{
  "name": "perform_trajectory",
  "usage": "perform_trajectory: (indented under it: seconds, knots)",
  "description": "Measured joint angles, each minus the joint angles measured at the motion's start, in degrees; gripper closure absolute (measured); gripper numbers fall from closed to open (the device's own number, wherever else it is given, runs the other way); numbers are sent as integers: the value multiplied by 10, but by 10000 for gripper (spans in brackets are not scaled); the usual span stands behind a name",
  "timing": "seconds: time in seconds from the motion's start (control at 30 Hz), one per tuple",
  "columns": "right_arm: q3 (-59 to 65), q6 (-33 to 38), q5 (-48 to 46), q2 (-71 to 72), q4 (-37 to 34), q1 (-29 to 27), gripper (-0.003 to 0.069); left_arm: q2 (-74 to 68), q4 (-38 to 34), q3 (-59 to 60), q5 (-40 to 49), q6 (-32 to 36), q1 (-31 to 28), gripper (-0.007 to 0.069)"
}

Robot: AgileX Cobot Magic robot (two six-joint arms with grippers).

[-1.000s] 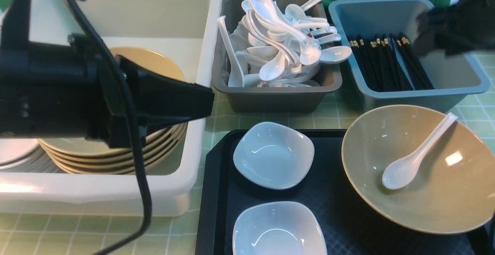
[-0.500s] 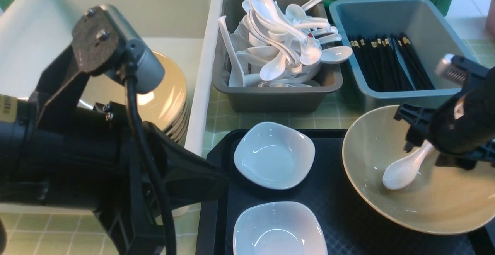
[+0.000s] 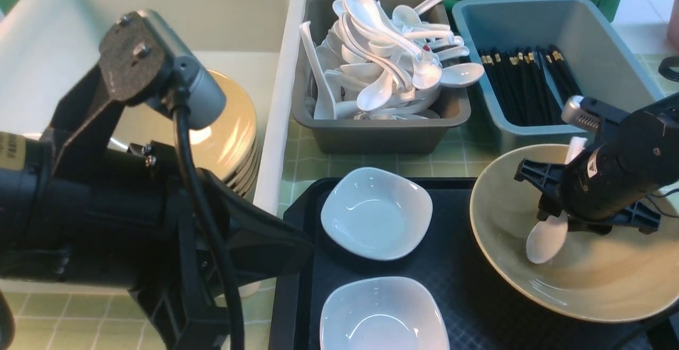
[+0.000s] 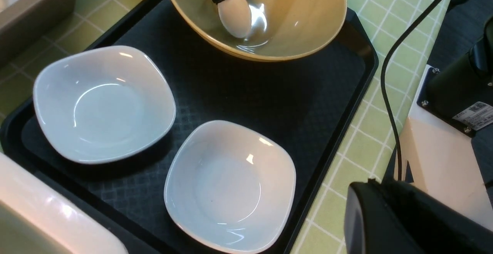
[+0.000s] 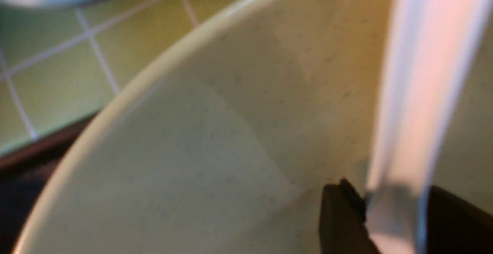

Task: On green table put chopsticks spoon bowls plates into blue grey white boxes.
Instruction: 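Reach down and grasp the white spoon resting in the bowl with the right gripper, then place the white spoon into the bin of spoons with the right gripper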

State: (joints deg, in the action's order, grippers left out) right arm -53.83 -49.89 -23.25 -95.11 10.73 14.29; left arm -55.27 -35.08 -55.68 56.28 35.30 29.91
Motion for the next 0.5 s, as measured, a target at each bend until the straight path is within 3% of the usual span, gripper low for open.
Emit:
perform_trajectory:
  seconds: [0.07, 0.1, 0.13, 0.37, 0.5]
  knots:
    - [1, 25, -2, 10, 0, 0, 458, 0, 0, 0, 0, 0, 0, 624]
    - [1, 54, -7, 27, 0, 0, 536, 0, 0, 0, 0, 0, 1, 624]
    - [-1, 76, -11, 38, 0, 0, 554, 0, -1, 0, 0, 0, 1, 624]
    - [-124, 254, -111, 115, -3, 0, 553, 0, -3, 0, -11, -1, 1, 624]
    - [-188, 325, -136, 111, -49, 0, 553, 0, -4, 0, -14, -1, 1, 624]
